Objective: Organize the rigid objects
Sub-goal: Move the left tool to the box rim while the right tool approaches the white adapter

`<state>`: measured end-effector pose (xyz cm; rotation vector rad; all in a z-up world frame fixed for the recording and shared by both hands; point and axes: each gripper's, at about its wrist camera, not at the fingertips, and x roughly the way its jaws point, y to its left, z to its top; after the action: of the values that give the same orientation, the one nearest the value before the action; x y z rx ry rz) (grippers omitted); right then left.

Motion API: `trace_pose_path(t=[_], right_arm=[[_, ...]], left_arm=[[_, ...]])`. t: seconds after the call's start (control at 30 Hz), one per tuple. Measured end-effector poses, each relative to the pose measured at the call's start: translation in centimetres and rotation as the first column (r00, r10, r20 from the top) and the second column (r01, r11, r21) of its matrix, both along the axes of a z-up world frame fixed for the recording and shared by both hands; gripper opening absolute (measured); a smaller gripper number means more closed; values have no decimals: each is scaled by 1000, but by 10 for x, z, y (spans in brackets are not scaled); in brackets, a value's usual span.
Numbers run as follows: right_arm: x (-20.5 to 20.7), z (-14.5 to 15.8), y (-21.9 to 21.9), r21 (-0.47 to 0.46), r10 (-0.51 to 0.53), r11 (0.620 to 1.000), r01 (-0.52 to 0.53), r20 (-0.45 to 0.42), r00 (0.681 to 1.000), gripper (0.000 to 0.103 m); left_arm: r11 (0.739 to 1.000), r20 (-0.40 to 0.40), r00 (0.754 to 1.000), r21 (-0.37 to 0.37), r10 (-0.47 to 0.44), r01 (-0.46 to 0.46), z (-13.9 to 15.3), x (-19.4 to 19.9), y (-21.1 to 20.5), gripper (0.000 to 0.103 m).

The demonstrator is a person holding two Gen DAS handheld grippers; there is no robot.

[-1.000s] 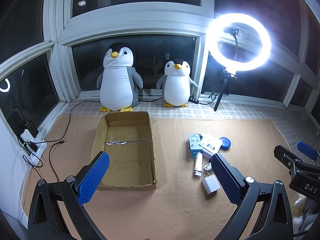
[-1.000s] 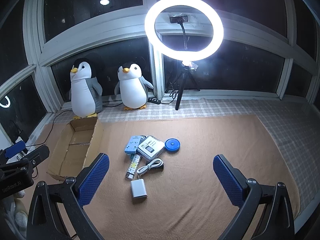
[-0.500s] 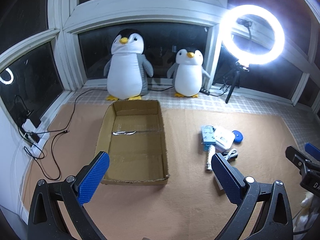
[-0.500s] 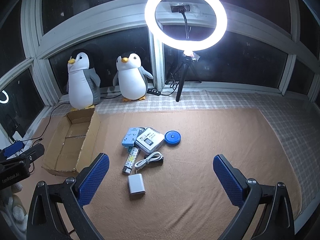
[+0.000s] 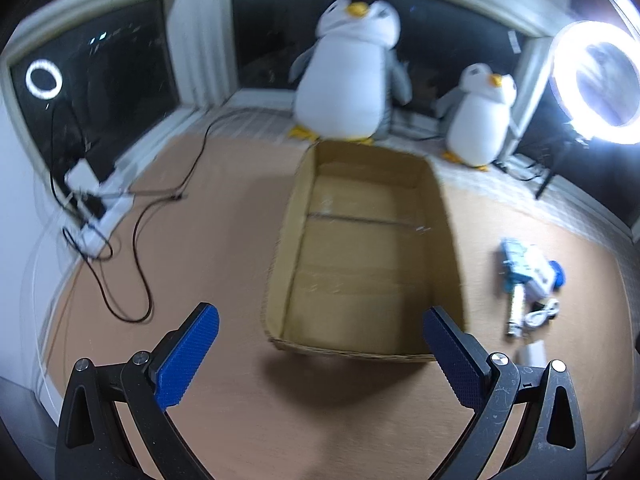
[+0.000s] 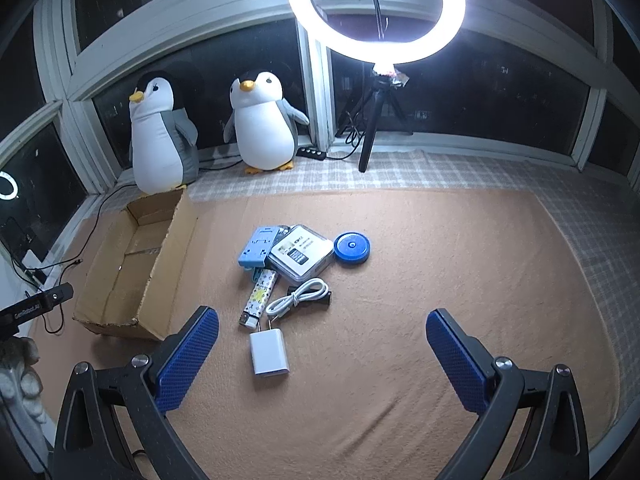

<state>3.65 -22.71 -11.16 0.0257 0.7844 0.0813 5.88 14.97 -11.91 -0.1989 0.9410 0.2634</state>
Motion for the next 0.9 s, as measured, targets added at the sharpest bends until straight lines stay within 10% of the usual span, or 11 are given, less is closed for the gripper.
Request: trace_pose_path(t=[0.43,0.9], right_arm=[[20,-38,9,0,57,998,-58,-111,992,102],[45,-69,42,-21,154,987,-162,-212,965,101]], left_arm=[[993,-170,982,-77,78,-92,-91,36,62,79],[997,-222,974,-51,46,-59,-104,47,53,45]])
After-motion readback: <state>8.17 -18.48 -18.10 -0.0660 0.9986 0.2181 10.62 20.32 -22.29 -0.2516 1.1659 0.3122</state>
